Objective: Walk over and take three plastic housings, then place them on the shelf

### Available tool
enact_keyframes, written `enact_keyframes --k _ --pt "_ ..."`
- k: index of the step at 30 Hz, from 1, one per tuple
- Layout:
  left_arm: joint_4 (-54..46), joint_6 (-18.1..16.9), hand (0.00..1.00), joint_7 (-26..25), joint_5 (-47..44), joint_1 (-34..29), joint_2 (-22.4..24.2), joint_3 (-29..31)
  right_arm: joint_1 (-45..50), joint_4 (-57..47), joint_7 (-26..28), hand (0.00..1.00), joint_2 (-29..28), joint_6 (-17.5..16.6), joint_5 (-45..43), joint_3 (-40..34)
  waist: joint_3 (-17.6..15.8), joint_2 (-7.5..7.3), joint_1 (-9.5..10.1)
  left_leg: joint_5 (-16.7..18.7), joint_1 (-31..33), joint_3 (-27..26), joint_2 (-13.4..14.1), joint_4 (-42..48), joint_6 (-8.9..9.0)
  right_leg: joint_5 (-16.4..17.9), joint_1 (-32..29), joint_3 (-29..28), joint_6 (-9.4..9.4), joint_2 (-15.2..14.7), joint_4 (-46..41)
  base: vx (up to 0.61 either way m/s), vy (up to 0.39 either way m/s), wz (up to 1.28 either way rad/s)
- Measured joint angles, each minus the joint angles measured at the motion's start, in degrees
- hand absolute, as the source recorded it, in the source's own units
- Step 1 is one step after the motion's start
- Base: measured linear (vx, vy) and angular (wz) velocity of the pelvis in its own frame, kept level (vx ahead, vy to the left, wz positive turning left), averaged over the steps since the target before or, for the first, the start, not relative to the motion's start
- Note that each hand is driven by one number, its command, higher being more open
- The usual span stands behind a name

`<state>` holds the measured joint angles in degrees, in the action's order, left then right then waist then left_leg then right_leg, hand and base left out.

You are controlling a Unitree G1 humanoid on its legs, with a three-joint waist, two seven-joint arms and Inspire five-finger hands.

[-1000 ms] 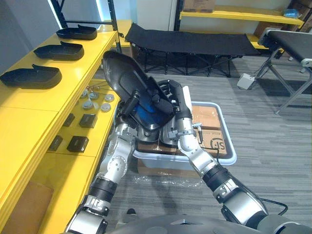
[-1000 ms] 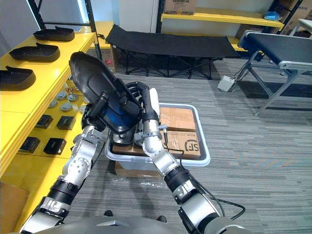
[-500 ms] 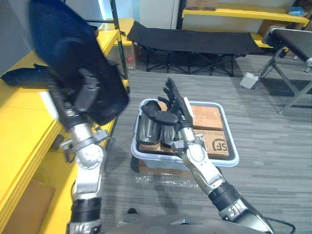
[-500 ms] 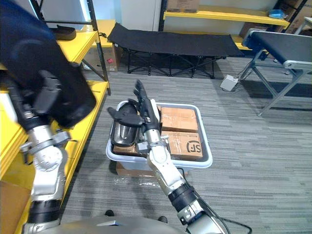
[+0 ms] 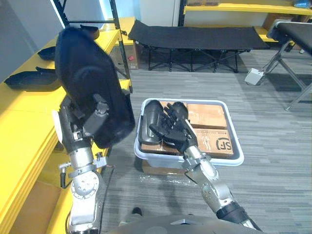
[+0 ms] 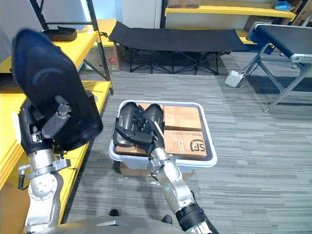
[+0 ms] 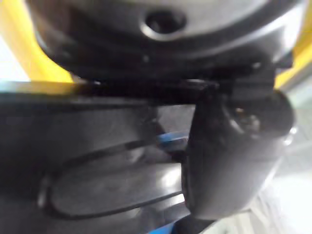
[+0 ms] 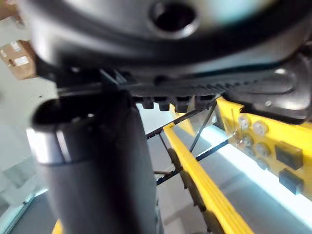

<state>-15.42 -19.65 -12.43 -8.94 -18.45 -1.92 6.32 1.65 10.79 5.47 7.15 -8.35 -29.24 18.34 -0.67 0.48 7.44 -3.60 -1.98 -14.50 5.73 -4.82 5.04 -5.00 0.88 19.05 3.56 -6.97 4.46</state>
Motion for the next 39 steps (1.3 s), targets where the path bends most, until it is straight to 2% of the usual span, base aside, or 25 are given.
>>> enact_keyframes --k 1,4,10,16,18,22,25,30,32,33,34,36,39 --pt "0.64 0.10 0.00 2.09 -4.31 -1.50 0.39 0.23 0.69 1.04 0.00 1.00 0.07 0.13 1.66 -1.61 0.00 0.00 0.04 0.03 0.08 0.02 0.00 0.00 -0.03 0.00 -0.05 0.03 0.00 0.00 0.00 0.00 0.000 0.00" --pt "0.80 0.83 0.00 5.09 -9.50 -3.50 0.39 0.42 1.18 2.01 0.43 1.00 1.91 0.14 3.11 -3.17 0.00 0.00 0.39 0.05 0.43 0.48 -0.02 0.00 -0.04 0.01 -0.04 0.45 0.01 -0.02 -0.01 0.00 0.000 0.06" --pt "-0.37 1.36 0.00 6.70 -9.70 -3.55 0.27 2.63 -0.69 2.03 3.09 1.00 2.29 0.09 3.89 -3.07 0.01 0.29 1.35 -0.32 1.54 3.09 -0.14 -0.03 -0.23 0.16 0.47 2.88 0.03 -0.12 -0.02 -0.01 -0.002 0.21" --pt "-3.16 3.36 0.00 7.19 -11.94 -3.96 1.06 8.05 -5.15 3.35 3.74 1.00 2.04 -0.03 6.00 -2.53 -0.02 1.43 5.50 -1.91 3.36 12.38 -1.16 -0.20 -0.37 2.49 3.53 11.67 0.75 -0.88 -1.53 -0.01 -0.007 0.81" --pt "-3.38 3.74 0.00 7.59 -14.37 -4.83 2.37 10.72 -6.73 5.41 3.62 1.00 1.38 -0.34 7.84 -2.03 0.04 1.49 7.82 -2.31 3.75 15.56 -1.53 -0.22 -0.33 3.73 4.62 13.87 0.98 -1.06 -2.41 0.01 -0.002 0.77" --pt "-3.39 3.76 0.00 8.45 -18.66 -10.08 4.50 13.74 -7.28 6.03 2.95 1.00 -0.46 -0.38 10.92 -0.14 0.17 1.21 10.05 -2.83 4.67 18.98 -1.76 -0.20 -0.05 5.39 5.30 15.32 1.15 -1.00 -3.57 0.00 -0.019 0.48" --pt "-3.38 3.75 0.00 9.96 -19.95 -13.97 6.13 14.21 -7.33 6.03 2.53 1.00 -0.18 -0.37 10.91 1.44 0.10 0.99 11.19 -2.79 4.99 19.24 -1.55 0.02 -0.09 5.77 5.21 15.20 0.90 -0.78 -3.78 -0.01 -0.017 0.11" --pt "-3.38 3.66 0.00 13.22 -19.77 -15.10 6.14 13.53 -7.06 5.93 1.92 1.00 1.39 -0.13 10.89 1.28 0.05 -0.18 10.93 -1.32 8.35 19.92 -1.53 3.94 -0.49 7.68 4.10 15.75 0.64 -0.80 -5.77 -0.04 -0.014 0.15" --pt "-3.38 3.67 0.00 16.04 -19.79 -14.49 5.49 12.28 -5.77 4.58 1.59 1.00 2.36 0.23 10.88 -0.71 0.24 -0.49 8.46 -2.24 10.08 18.67 -1.31 3.43 -2.12 8.43 4.29 19.90 1.18 -1.11 -6.75 -0.03 -0.024 0.84" --pt "-3.37 3.67 0.00 16.88 -19.77 -14.15 5.26 11.74 -5.13 3.84 1.31 1.00 2.32 0.23 10.86 -1.67 0.25 -0.50 7.86 -2.79 10.46 17.72 -1.13 2.93 -2.89 8.60 4.25 21.17 1.25 -1.31 -7.21 -0.02 0.005 1.16" --pt "-3.32 3.68 0.00 18.89 -19.83 -13.31 4.96 10.05 -4.00 2.61 0.24 1.00 2.39 0.23 10.87 -3.53 0.12 -0.10 7.20 -4.96 10.42 17.02 -1.03 1.02 -3.90 9.07 4.14 22.52 1.23 -1.82 -8.85 -0.01 0.030 0.87" --pt "-3.33 3.68 0.00 20.58 -19.78 -12.91 4.83 8.50 -3.73 2.57 -0.57 1.00 2.36 0.26 10.90 -4.39 0.02 0.42 6.79 -6.38 10.02 17.36 -1.22 -0.21 -2.43 10.19 4.09 21.84 1.63 -2.42 -10.53 0.00 0.072 0.58" --pt "-3.33 3.69 0.00 21.50 -19.66 -12.76 4.44 7.42 -3.77 2.45 -0.96 1.00 1.43 0.31 10.86 -3.83 -0.32 0.72 6.73 -6.26 9.59 17.31 -2.11 -0.21 -2.38 11.46 4.12 19.72 2.08 -3.48 -11.59 -0.02 0.056 0.12"
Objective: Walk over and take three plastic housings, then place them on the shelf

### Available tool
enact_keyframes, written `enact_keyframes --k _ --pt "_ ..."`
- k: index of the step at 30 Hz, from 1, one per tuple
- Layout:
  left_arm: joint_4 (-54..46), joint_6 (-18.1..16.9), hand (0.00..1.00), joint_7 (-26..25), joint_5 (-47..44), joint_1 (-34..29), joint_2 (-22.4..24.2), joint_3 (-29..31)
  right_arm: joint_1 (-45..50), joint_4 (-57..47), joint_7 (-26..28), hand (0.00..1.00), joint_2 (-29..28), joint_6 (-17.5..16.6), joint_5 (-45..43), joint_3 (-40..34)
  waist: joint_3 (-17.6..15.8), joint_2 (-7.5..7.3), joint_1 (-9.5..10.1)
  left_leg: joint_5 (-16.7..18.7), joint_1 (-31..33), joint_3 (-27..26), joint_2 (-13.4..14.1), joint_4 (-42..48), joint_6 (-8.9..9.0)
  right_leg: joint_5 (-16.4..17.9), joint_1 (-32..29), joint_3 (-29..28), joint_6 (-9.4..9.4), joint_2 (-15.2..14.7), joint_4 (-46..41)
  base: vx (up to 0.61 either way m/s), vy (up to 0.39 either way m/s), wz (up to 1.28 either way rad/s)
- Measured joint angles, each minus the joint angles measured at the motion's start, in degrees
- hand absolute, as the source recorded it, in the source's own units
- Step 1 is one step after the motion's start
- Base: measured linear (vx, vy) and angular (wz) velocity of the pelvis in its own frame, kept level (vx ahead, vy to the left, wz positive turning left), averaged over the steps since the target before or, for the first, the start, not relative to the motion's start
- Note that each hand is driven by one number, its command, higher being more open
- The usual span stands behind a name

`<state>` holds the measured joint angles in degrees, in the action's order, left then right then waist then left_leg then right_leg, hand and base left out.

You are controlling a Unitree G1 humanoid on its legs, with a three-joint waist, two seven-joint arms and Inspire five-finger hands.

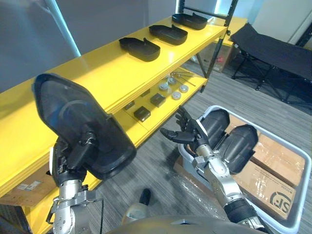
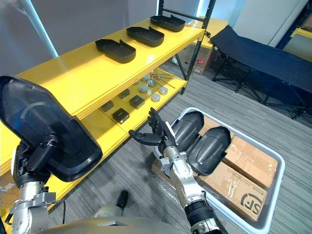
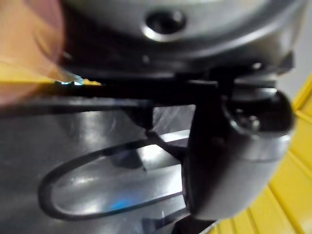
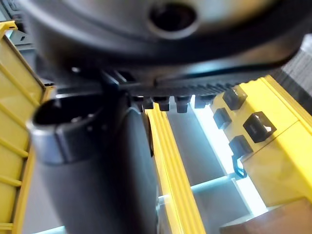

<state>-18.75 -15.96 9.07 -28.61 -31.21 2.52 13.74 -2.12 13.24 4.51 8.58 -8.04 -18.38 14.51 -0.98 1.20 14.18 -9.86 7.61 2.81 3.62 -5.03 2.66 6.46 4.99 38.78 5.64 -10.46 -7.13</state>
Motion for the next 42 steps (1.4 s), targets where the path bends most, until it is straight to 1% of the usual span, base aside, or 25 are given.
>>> enact_keyframes --k 2,5,7,8,9,10,12,13,14,16,20,23,26,28,30,32,33,34,35,36,37,38,39,40,42 --pt "-0.03 0.01 0.00 1.29 0.01 0.02 -0.58 0.00 0.01 -0.12 0.18 1.00 -0.09 0.04 0.00 0.95 -0.09 0.36 -0.19 0.05 0.01 -0.18 -0.34 0.00 0.02 0.13 0.14 0.26 0.21 -0.41 -0.08 -0.02 0.024 0.09" --pt "-0.05 0.72 0.00 4.49 0.01 0.77 -1.91 -2.16 1.34 -0.15 0.07 1.00 0.01 0.09 0.06 1.31 -0.17 0.55 -1.35 0.20 -0.14 0.92 -2.29 0.17 0.05 2.59 -0.28 1.69 1.05 -4.43 -7.77 0.01 0.058 0.64" --pt "-0.03 2.08 0.00 8.28 -0.03 3.16 -5.45 -5.35 4.01 -0.35 -1.42 1.00 0.77 0.09 0.10 0.53 -0.55 0.62 -2.93 0.68 -0.26 5.73 -4.21 2.33 -0.83 2.93 -2.88 -7.49 -0.26 -7.63 -21.09 0.04 0.064 1.30" --pt "-0.02 2.13 0.00 9.18 -0.04 3.83 -6.71 -5.63 4.34 -0.36 -1.67 1.00 0.73 0.09 0.09 0.58 -0.60 0.55 -3.49 0.61 -0.36 7.00 -4.23 2.51 -0.94 2.52 -4.14 -10.38 -0.97 -7.73 -24.23 0.07 -0.003 1.25" --pt "0.08 2.16 0.00 10.00 -0.16 5.28 -8.41 -5.96 4.56 -0.50 -1.81 1.00 0.39 0.07 0.07 0.56 -1.12 1.46 -4.58 0.13 -0.18 8.97 -3.93 2.29 -1.58 4.59 -6.34 -15.40 -2.32 -6.75 -27.75 0.05 -0.103 1.16" --pt "0.21 2.22 0.00 9.83 -0.36 6.59 -9.29 -5.92 4.61 -0.83 -1.19 1.00 0.26 0.00 0.08 0.65 -1.15 1.50 -5.46 -0.24 0.09 8.65 -3.37 1.52 -2.10 7.81 -5.70 -17.99 -1.92 -4.77 -23.06 0.04 -0.126 1.04" --pt "0.21 2.21 0.00 9.58 -0.82 7.75 -9.53 -5.54 4.54 -2.20 -0.52 1.00 0.55 -0.11 0.10 0.62 -1.18 0.98 -5.15 -1.38 1.17 6.15 -3.20 1.04 -2.99 7.71 -5.40 -18.87 -1.70 -3.43 -13.89 -0.04 -0.127 0.58" --pt "0.62 2.22 0.00 8.93 -1.24 8.08 -8.68 -5.00 3.68 -3.03 0.96 1.00 1.06 -0.59 0.13 0.53 -1.85 0.79 -5.09 -2.24 2.06 4.78 -3.18 1.21 -1.48 5.32 -4.73 -19.25 1.64 -2.20 -8.68 -0.08 -0.169 0.46" --pt "0.79 2.43 0.00 8.53 -1.27 7.54 -7.76 -5.05 3.31 -3.04 1.51 1.00 1.70 -0.86 0.13 0.45 -2.72 2.13 -5.02 -2.23 2.05 4.26 -2.19 1.40 -1.43 4.74 -3.86 -18.18 1.42 -1.09 -7.30 -0.11 -0.168 0.32" --pt "0.55 2.42 0.00 8.45 -1.21 5.14 -6.86 -4.99 3.50 -3.04 2.88 1.00 2.91 -0.90 0.15 0.47 -3.47 3.53 -4.56 -2.04 2.53 2.03 -0.25 2.26 -0.91 3.92 -2.74 -16.70 0.81 0.99 -4.94 -0.07 -0.117 0.22" --pt "0.55 2.42 0.00 8.64 -0.88 4.11 -6.84 -6.34 4.37 -4.80 3.50 1.00 3.13 -0.90 0.04 -2.96 -3.80 3.38 -5.00 -2.02 4.25 -1.77 2.04 2.76 -0.87 3.89 -1.39 -12.11 0.30 2.02 -3.99 -0.01 -0.074 0.48" --pt "0.55 2.43 0.00 8.44 -0.42 3.11 -6.84 -6.90 4.37 -6.22 3.52 1.00 3.00 -0.98 -0.07 -3.97 -3.80 3.33 -4.79 -2.51 3.94 -3.32 1.75 3.04 -0.20 4.27 -0.77 -11.83 0.84 1.24 -4.04 0.06 0.001 0.09" --pt "0.55 2.43 0.00 8.24 -0.47 3.22 -6.78 -6.89 4.36 -6.86 3.64 1.00 2.56 -1.75 -0.05 -4.52 -3.97 2.85 -4.87 -2.42 3.82 -3.82 -0.75 3.83 -0.31 4.42 0.41 -10.94 2.18 -1.25 -4.02 0.11 0.075 0.16" --pt "0.53 2.43 0.00 8.34 -0.49 3.51 -6.57 -6.74 4.33 -6.84 3.13 1.00 2.04 -2.03 0.02 -4.46 -4.28 2.14 -4.53 -0.98 3.83 -3.84 -3.61 5.13 -1.36 4.87 1.32 -10.08 3.60 -4.09 -5.71 0.13 0.104 0.23" --pt "0.53 2.43 0.00 8.87 -0.50 3.65 -5.86 -6.03 4.35 -6.77 2.06 1.00 1.68 -2.18 0.15 -4.51 -4.47 1.93 -4.26 1.38 3.82 -3.57 -5.38 7.17 -2.35 4.68 1.33 -9.23 3.80 -6.79 -9.46 0.10 0.143 0.33" --pt "0.53 2.43 0.00 9.66 -0.56 4.15 -5.72 -5.23 4.58 -6.77 1.01 1.00 1.58 -2.56 1.33 -4.95 -4.52 1.91 -4.24 2.69 3.27 -2.35 -6.93 8.47 -3.58 3.67 0.02 -9.33 2.18 -9.65 -16.75 0.09 0.155 0.49" --pt "0.50 2.42 0.00 10.38 -0.55 4.54 -5.73 -4.59 4.92 -6.77 0.82 1.00 1.61 -2.89 2.43 -5.39 -4.56 2.14 -4.31 3.25 2.71 -1.34 -7.54 8.72 -4.35 1.51 -2.08 -9.83 -1.24 -11.48 -23.39 0.12 0.178 0.59" --pt "0.45 2.42 0.00 10.87 -0.55 4.94 -5.81 -3.62 5.34 -6.76 0.62 1.00 1.47 -3.67 2.46 -5.73 -4.62 2.24 -4.37 3.67 2.08 -0.42 -8.09 8.74 -4.92 -2.41 -5.18 -11.43 -6.75 -13.26 -30.63 0.13 0.181 0.60" --pt "0.44 2.42 0.00 11.00 -0.56 5.06 -5.91 -3.08 5.59 -6.76 0.48 1.00 1.21 -4.05 2.47 -5.93 -4.67 2.17 -4.50 3.85 1.67 -0.27 -8.28 8.53 -5.17 -5.26 -6.74 -12.31 -9.73 -14.10 -33.99 0.12 0.152 0.54" --pt "0.45 2.42 0.00 10.94 -0.55 5.13 -6.07 -2.18 5.92 -6.66 0.00 1.00 0.61 -4.76 2.49 -6.25 -4.80 2.11 -4.74 4.13 0.79 0.22 -8.48 8.06 -5.43 -10.74 -9.19 -14.11 -11.99 -14.91 -38.02 0.19 0.167 0.55" --pt "0.46 2.39 0.00 10.10 -0.53 5.16 -6.89 -0.86 6.09 -6.62 -0.39 1.00 -0.32 -5.89 2.50 -6.75 -5.23 2.53 -5.06 4.28 -0.92 1.32 -8.38 6.83 -5.83 -12.92 -12.39 -18.01 -10.47 -14.53 -43.13 0.20 0.154 0.47" --pt "0.46 2.39 0.00 9.54 -0.53 5.15 -7.14 -0.34 5.85 -6.63 -0.40 1.00 -0.46 -6.60 2.55 -6.72 -5.26 2.29 -4.96 4.41 -1.34 1.64 -8.33 6.89 -6.26 -10.28 -13.57 -18.93 -9.26 -13.92 -44.60 0.20 0.142 0.33" --pt "0.46 2.38 0.00 8.72 -0.54 5.15 -7.17 0.43 5.20 -6.66 -0.40 1.00 -0.39 -7.92 2.93 -6.74 -5.52 2.26 -4.83 4.85 -1.82 1.81 -8.29 7.36 -6.89 -6.26 -14.74 -19.38 -6.84 -12.91 -45.12 0.16 0.142 0.09" --pt "0.50 2.37 0.00 7.45 -0.60 5.12 -7.21 1.36 3.43 -6.80 -0.08 1.00 0.27 -9.66 2.89 -6.80 -5.81 2.62 -4.68 5.62 -2.15 1.84 -8.34 7.88 -7.51 -1.78 -15.88 -19.18 -4.18 -10.90 -42.35 0.15 0.162 0.02" --pt "0.53 2.28 0.00 5.74 -0.62 5.80 -7.89 2.52 -1.30 -8.17 0.35 1.00 2.06 -10.64 2.07 -7.51 -5.95 2.75 -4.70 5.85 -2.30 1.93 -8.52 7.83 -7.75 1.60 -17.46 -19.28 -1.48 -6.53 -32.83 0.11 0.106 0.02"
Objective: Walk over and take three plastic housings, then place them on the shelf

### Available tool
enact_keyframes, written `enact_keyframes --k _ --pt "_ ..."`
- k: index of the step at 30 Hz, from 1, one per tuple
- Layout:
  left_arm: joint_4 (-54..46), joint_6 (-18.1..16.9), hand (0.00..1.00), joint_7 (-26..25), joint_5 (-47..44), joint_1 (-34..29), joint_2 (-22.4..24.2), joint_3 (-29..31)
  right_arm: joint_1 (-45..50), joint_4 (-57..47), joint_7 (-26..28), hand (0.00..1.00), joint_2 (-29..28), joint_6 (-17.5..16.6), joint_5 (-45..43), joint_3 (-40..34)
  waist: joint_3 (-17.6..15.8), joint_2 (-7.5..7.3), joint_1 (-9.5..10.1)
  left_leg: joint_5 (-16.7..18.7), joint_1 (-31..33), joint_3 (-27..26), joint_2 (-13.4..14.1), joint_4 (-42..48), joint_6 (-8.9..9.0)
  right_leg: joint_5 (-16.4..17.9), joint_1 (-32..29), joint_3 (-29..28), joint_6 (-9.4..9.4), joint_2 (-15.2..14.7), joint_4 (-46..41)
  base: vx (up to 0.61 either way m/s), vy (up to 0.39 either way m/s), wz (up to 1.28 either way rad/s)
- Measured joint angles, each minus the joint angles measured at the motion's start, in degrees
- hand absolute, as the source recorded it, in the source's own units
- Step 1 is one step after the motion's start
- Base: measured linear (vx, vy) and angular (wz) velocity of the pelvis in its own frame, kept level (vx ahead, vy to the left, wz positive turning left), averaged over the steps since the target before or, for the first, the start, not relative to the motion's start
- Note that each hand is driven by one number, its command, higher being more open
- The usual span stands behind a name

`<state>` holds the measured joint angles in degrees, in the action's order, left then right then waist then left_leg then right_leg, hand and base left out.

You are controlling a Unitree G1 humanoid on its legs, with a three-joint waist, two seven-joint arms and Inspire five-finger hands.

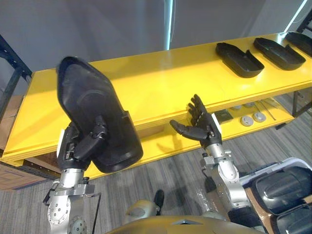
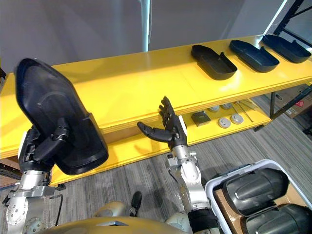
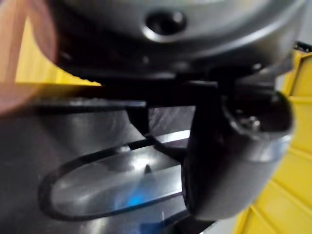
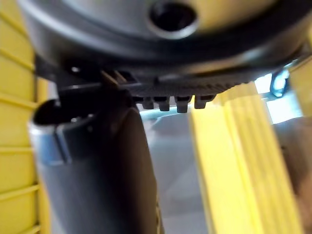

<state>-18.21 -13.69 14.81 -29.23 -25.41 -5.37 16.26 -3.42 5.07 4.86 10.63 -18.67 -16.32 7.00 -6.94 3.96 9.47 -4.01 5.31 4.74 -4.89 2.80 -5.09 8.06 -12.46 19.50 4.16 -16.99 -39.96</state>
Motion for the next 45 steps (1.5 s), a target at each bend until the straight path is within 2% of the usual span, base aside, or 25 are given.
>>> enact_keyframes --k 2,4,5,8,9,12,13,14,15,16,17,18,19,20,21,22,23,25,28,30,32,35,38,41,45 --pt "1.25 -0.21 0.00 -1.53 0.11 3.89 -1.29 -0.42 -5.49 -5.04 -0.70 1.00 4.12 -2.03 -0.46 -3.43 -0.61 -0.03 -0.46 0.00 -0.38 2.40 -1.42 -0.03 0.00 0.10 -0.88 -3.50 1.56 5.87 12.75 0.07 -0.008 0.48" --pt "2.07 -1.71 0.00 -1.52 0.06 5.54 -1.41 -0.76 -8.30 -9.08 -1.95 1.00 6.32 -3.48 -0.56 -6.27 -0.99 -0.50 -0.66 0.05 -2.15 3.77 -3.08 -0.73 -0.07 -0.74 -0.42 -4.72 2.59 6.58 17.79 0.06 -0.047 0.60" --pt "2.06 -2.37 0.00 -1.48 0.04 5.49 -1.41 -0.65 -9.19 -10.26 -2.18 1.00 6.67 -3.69 -0.86 -6.77 -0.88 -0.75 -0.65 0.12 -2.87 4.02 -3.59 -1.15 -0.16 -0.83 -0.26 -4.97 2.41 6.56 18.68 0.10 -0.066 0.47" --pt "0.84 -5.06 0.00 -1.50 0.11 5.34 -1.51 0.96 -12.70 -14.22 -3.48 1.00 7.39 -4.56 -0.80 -6.94 -0.29 -1.89 -0.41 1.37 -4.56 6.28 -5.71 -1.11 -0.65 -1.51 1.36 -5.14 0.36 6.21 22.02 0.17 -0.115 0.47" --pt "-0.37 -5.18 0.00 -1.17 0.08 5.28 -1.48 1.58 -12.84 -14.71 -3.80 1.00 7.40 -4.55 -0.77 -6.73 -0.17 -2.15 -0.20 2.28 -4.72 7.52 -6.17 -0.87 -0.74 -3.26 3.07 -4.20 -1.79 6.13 23.63 0.13 -0.115 0.57" --pt "-3.02 -6.06 0.00 0.66 -0.15 4.42 -1.49 2.97 -12.07 -13.17 -4.20 1.00 7.19 -3.98 -0.79 -6.38 -0.03 -2.36 0.48 5.52 -4.54 6.86 -5.78 2.31 -1.15 -4.17 5.27 -1.25 -2.18 5.57 24.13 0.15 -0.091 0.53" --pt "-3.91 -6.23 0.00 1.55 -0.18 4.42 -1.47 3.01 -10.27 -11.77 -4.16 1.00 7.11 -3.93 -0.79 -6.74 0.09 -1.86 0.84 9.57 -3.00 2.12 -3.32 7.44 -1.01 -3.83 7.66 1.26 -2.28 6.04 24.52 0.22 -0.088 0.61" --pt "-4.23 -6.27 0.00 1.95 -0.15 4.46 -1.47 3.00 -9.41 -11.49 -4.12 1.00 7.10 -3.87 -0.79 -7.08 -0.04 -1.47 0.83 11.11 -2.19 -0.02 -1.95 10.41 -0.55 -3.77 9.04 2.38 -2.38 6.48 25.24 0.23 -0.081 0.66" --pt "-4.59 -6.32 0.00 2.56 -0.02 4.57 -1.46 2.88 -8.19 -11.39 -3.95 1.00 7.18 -3.72 -0.80 -7.80 -0.38 -0.90 0.88 12.77 -0.99 -2.45 -0.62 14.91 1.13 -3.70 11.05 3.64 -2.40 7.20 26.44 0.20 -0.027 0.68" --pt "-4.61 -6.29 0.00 3.43 0.11 4.77 -1.46 2.72 -6.92 -11.28 -3.30 1.00 7.30 -3.21 -0.83 -9.00 -0.66 -0.99 0.49 14.67 2.30 -6.48 0.50 23.51 5.19 -4.05 14.52 5.27 -1.94 7.12 29.34 0.22 0.001 0.66" --pt "-4.62 -6.32 0.00 4.09 0.04 4.94 -1.67 2.67 -6.85 -11.29 -2.70 1.00 7.33 -3.15 -0.84 -9.94 -0.63 -0.94 0.22 16.85 4.11 -10.73 3.21 27.83 3.60 -4.22 16.21 6.26 -1.71 7.07 30.72 0.19 0.014 0.52" --pt "-4.62 -6.32 0.00 4.47 0.04 5.18 -1.79 2.55 -6.96 -11.31 -2.53 1.00 7.36 -3.16 -0.84 -10.59 -0.57 -0.86 0.00 17.67 4.88 -13.00 5.66 29.39 3.01 -4.23 16.91 6.80 -1.68 6.98 31.31 0.13 0.060 0.29" --pt "-4.62 -6.40 0.00 5.34 -0.02 6.02 -1.81 1.91 -7.37 -11.60 -2.57 1.00 7.45 -3.19 -0.80 -11.63 -0.21 -0.79 -0.24 18.29 6.26 -15.34 11.26 29.36 3.64 -4.49 17.78 7.22 -1.14 6.38 32.17 0.08 0.090 0.13" --pt "-4.62 -6.49 0.00 5.36 -0.06 6.24 -1.80 1.22 -7.76 -11.62 -2.69 1.00 7.46 -3.18 -0.81 -11.94 0.02 -0.61 -0.27 17.88 6.47 -15.27 13.00 27.75 4.32 -4.79 17.78 7.08 -0.65 6.05 32.32 0.13 0.264 0.03" --pt "-4.62 -6.53 0.00 5.31 0.02 6.92 -1.79 -1.03 -8.16 -11.96 -3.01 1.00 7.77 -3.16 -0.80 -12.25 0.79 0.51 -0.59 14.57 6.09 -14.30 15.84 21.92 7.18 -5.61 17.61 6.78 0.72 5.64 33.08 0.10 0.218 -0.05" --pt "-4.64 -6.51 0.00 5.36 0.10 7.35 -1.81 -2.44 -8.22 -12.27 -3.06 1.00 7.98 -3.17 -0.86 -12.42 1.42 1.56 -0.97 10.96 5.96 -13.45 17.20 18.96 10.42 -5.85 17.47 6.71 1.64 5.61 33.27 0.13 0.426 0.06" --pt "-4.36 -5.66 0.00 5.73 0.29 8.91 -2.47 -4.74 -8.22 -12.30 -3.51 1.00 6.53 -2.72 -1.06 -12.09 1.24 0.32 -2.42 10.20 5.48 -14.39 13.83 17.28 9.40 -7.24 16.56 6.05 2.13 2.68 33.28 0.06 0.333 0.11" --pt "-4.41 -3.25 0.00 6.10 0.15 11.01 -4.27 -6.09 -8.18 -12.30 -3.85 1.00 6.22 -1.57 -0.89 -11.23 1.24 -1.03 -3.35 9.71 5.06 -15.59 11.17 15.86 8.27 -8.99 15.74 5.12 2.48 0.18 33.39 0.05 0.419 0.00" --pt "-4.39 0.47 0.00 6.34 0.14 11.29 -6.28 -6.07 -7.46 -12.35 -3.69 1.00 4.96 -0.55 -0.91 -10.95 1.10 -1.58 -3.54 10.15 2.33 -17.17 10.20 15.07 7.52 -11.01 16.66 4.45 2.72 -0.80 33.27 0.02 0.183 -0.19" --pt "-4.38 2.09 0.00 6.68 -0.13 11.16 -6.76 -6.08 -6.48 -12.60 -3.88 1.00 4.62 -0.55 -0.77 -10.97 1.18 -1.71 -3.72 10.15 0.80 -17.56 10.20 13.79 7.43 -11.12 16.88 3.39 2.83 -0.73 32.88 -0.03 0.063 -0.16" --pt "-4.39 3.35 0.00 7.26 -1.43 11.10 -6.75 -6.27 -6.31 -12.67 -4.26 1.00 4.64 -0.54 0.41 -11.00 1.17 -1.69 -3.79 10.07 0.70 -18.24 10.53 13.05 7.48 -10.46 16.61 2.45 2.10 -0.37 33.00 -0.06 -0.015 -0.20" --pt "-4.37 5.81 0.00 7.30 -1.92 11.60 -6.78 -7.68 -6.27 -13.07 -4.33 1.00 4.67 0.48 1.98 -11.59 1.25 -2.00 -5.70 9.42 1.26 -19.35 10.52 11.88 8.31 -7.49 15.68 1.80 1.28 -0.23 33.87 -0.09 -0.075 -0.12" --pt "-3.92 8.56 0.00 5.34 -1.87 14.05 -6.95 -12.02 -3.53 -14.82 -4.33 1.00 4.70 2.59 2.48 -14.66 1.28 -1.83 -7.01 8.08 1.18 -20.46 11.76 10.44 9.12 -7.64 14.80 0.55 2.34 1.45 35.15 -0.06 -0.098 -0.24" --pt "-1.28 9.66 0.00 2.17 -1.43 18.50 -6.98 -14.84 -0.87 -15.26 -4.32 1.00 4.70 3.95 2.48 -16.81 1.40 -2.05 -9.44 7.05 0.78 -21.95 13.98 9.71 10.18 -8.68 13.56 -1.14 2.83 3.39 35.29 -0.01 -0.095 -0.34" --pt "4.73 10.62 0.00 -3.91 2.15 24.81 -6.96 -15.93 4.48 -17.80 -3.73 1.00 4.61 5.61 1.28 -18.89 1.57 -2.27 -12.01 6.18 -3.02 -26.03 15.49 6.42 11.44 -9.50 13.50 -4.58 2.20 5.22 36.44 0.02 -0.052 -0.54"
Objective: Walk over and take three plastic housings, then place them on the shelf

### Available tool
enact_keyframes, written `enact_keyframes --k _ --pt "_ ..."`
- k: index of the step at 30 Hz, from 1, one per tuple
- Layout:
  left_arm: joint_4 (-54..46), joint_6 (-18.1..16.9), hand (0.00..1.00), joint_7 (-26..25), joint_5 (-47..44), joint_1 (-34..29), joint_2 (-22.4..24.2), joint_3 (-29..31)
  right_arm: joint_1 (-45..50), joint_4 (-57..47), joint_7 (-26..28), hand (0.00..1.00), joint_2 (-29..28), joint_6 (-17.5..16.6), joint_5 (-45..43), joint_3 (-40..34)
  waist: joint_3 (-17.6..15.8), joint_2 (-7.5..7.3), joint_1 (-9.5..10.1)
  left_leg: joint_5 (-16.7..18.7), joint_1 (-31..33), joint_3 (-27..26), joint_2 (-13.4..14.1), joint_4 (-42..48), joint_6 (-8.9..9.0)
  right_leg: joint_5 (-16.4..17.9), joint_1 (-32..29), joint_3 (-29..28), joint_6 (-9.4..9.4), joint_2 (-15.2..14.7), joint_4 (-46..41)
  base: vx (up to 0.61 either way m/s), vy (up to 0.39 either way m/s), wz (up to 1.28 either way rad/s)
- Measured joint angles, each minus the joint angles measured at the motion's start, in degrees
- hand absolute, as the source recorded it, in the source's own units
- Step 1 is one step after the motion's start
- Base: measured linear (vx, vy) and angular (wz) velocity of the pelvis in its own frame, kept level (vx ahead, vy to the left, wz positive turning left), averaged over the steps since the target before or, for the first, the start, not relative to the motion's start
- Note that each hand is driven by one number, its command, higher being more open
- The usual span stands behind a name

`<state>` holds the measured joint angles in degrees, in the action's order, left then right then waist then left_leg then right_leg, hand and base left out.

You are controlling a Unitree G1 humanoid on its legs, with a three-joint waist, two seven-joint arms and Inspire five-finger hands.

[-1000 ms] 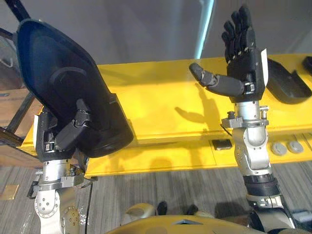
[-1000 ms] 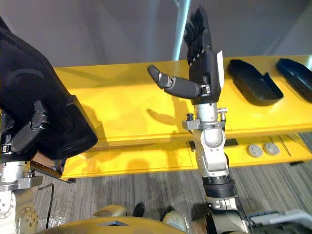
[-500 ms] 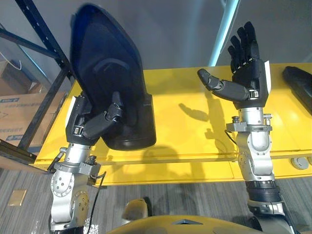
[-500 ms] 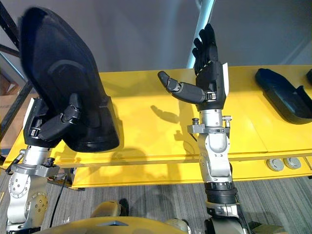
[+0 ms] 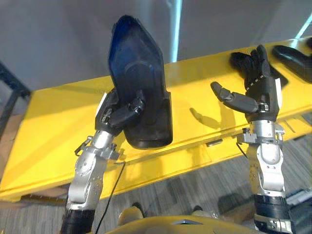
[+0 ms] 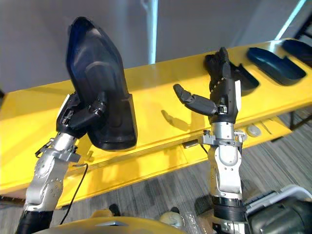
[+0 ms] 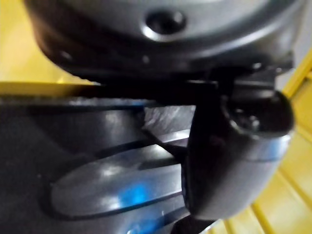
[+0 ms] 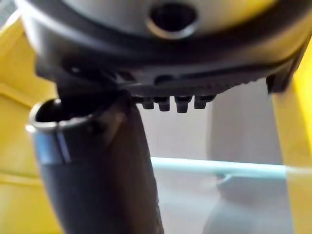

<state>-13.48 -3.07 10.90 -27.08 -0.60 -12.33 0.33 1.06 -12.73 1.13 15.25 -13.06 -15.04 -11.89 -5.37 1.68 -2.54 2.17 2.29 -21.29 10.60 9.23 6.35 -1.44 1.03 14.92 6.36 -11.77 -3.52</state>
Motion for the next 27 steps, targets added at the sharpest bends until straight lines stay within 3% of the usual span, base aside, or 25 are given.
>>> enact_keyframes --k 5,8,11,13,19,22,27 --pt "8.69 -0.02 0.00 -13.14 9.56 6.63 0.03 -0.38 6.71 -1.26 0.75 1.00 -5.77 0.08 -4.58 -0.30 0.39 -0.42 -4.20 -2.17 -5.59 -5.21 -0.04 -6.28 0.96 -0.35 -0.49 -4.50 -0.46 1.35 0.68 0.03 -0.021 -0.48" --pt "9.70 0.00 0.00 -17.43 9.99 8.51 0.05 -0.68 10.30 -1.19 0.39 1.00 -8.87 0.11 -5.84 1.92 0.41 -0.40 -5.05 -3.27 -7.12 -7.36 -0.08 -8.74 1.35 -0.54 -1.59 -6.40 -0.62 2.10 0.65 0.02 -0.019 -0.39" --pt "14.46 0.06 0.00 -21.98 10.43 14.20 0.14 -0.76 14.20 -1.04 1.37 1.00 -11.09 0.15 -6.25 5.68 0.43 -0.24 -6.12 -4.41 -8.32 -9.13 -0.35 -11.11 1.50 -0.84 -2.54 -7.97 -0.58 2.63 0.61 0.00 -0.009 -0.28" --pt "18.46 0.66 0.00 -24.76 9.61 17.83 0.04 -0.43 16.09 -1.05 5.03 1.00 -11.03 0.28 -6.72 8.02 0.44 -0.02 -7.33 -4.81 -9.13 -10.50 -0.67 -12.41 1.52 -0.94 -3.14 -9.21 -0.43 2.83 0.49 -0.01 0.005 -0.26" --pt "29.31 1.71 0.00 -27.11 2.43 24.83 0.00 -0.41 16.63 -1.07 12.52 1.00 -9.77 1.61 -7.92 11.53 -0.22 1.21 -8.88 -5.65 -8.61 -12.90 -1.44 -13.67 1.32 -0.96 -7.08 -12.08 -0.31 2.91 -1.60 -0.01 0.004 -0.22" --pt "35.12 2.98 0.00 -27.52 -0.97 28.30 0.01 -0.32 16.51 -1.10 13.84 1.00 -7.79 2.89 -8.38 14.05 -1.06 2.41 -9.47 -6.07 -7.58 -12.99 -1.62 -13.88 1.05 -0.89 -8.64 -12.36 -0.33 2.83 -2.51 0.00 -0.002 -0.04" --pt "41.13 5.85 0.00 -27.26 -6.57 33.57 0.01 0.22 15.56 -1.53 13.82 1.00 -6.55 4.55 -8.54 16.45 -3.62 3.15 -10.04 -6.73 -6.41 -12.95 -1.71 -13.96 0.81 -0.13 -10.90 -12.49 -0.53 2.70 -4.88 -0.02 -0.011 0.02"
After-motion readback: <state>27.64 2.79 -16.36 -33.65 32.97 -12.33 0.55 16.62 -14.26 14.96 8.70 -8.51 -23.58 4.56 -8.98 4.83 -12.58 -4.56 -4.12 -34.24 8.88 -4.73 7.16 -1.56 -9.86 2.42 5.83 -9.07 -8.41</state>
